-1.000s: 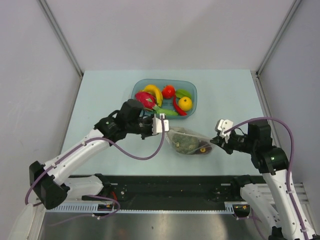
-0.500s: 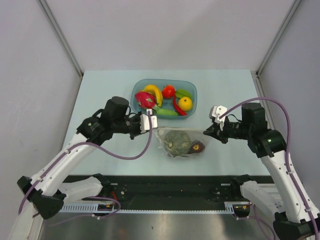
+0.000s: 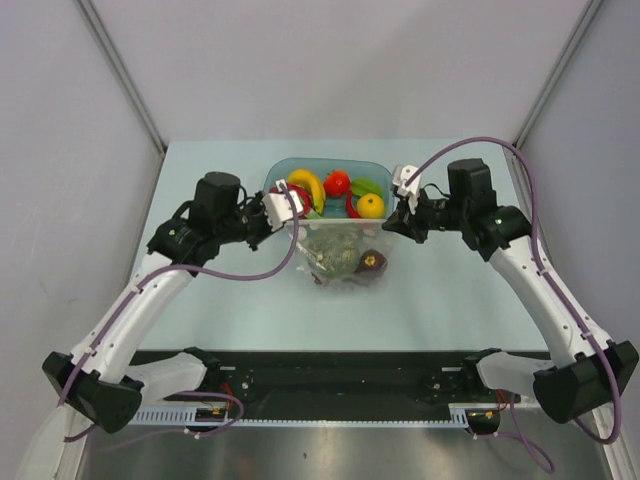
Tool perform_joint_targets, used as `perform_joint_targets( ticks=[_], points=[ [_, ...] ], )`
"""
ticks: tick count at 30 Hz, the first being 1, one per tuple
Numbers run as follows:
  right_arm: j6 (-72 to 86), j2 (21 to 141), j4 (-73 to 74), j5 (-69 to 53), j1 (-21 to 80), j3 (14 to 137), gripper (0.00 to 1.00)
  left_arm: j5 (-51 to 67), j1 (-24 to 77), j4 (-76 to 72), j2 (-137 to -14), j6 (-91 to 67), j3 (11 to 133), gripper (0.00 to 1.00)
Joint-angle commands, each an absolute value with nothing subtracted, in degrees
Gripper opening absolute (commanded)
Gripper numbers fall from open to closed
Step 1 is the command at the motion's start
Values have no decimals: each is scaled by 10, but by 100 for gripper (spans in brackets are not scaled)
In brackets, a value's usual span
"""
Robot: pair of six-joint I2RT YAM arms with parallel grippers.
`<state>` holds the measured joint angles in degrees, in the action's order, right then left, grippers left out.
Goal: Place the food in the zip-top bag and seal the zipper
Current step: Place the zipper food storage bag at the center of the board.
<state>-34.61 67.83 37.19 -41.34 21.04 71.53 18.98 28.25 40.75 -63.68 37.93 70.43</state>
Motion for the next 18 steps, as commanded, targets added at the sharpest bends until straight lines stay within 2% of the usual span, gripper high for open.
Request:
perform_joint_targets(
  ticks=[1,2,5,7,10,12,14,15,17,18],
  points=[
    [-415,661,397,-408,222,739,0,220,268,424,-623,410,723,0],
    [-454,656,416,-403,230,717,0,269,268,451,-612,424,708,0],
    [-492,635,453,-402,263,602,0,314,284,478,-595,496,614,3],
    [-507,630,451,-385,305,523,0,287,300,476,-599,530,535,6],
    [-521,632,444,-363,331,469,0,268,318,473,-623,558,468,11],
    [-532,623,449,-346,340,436,5,269,334,480,-631,564,448,17],
    [-548,617,469,-331,352,425,11,281,349,490,-628,563,446,21],
    [-548,614,473,-330,353,425,13,286,352,490,-623,556,446,26],
    [-540,600,482,-334,359,429,32,304,358,490,-618,540,448,38],
    [-535,595,485,-336,360,433,45,307,359,493,-615,533,454,54]
  ],
)
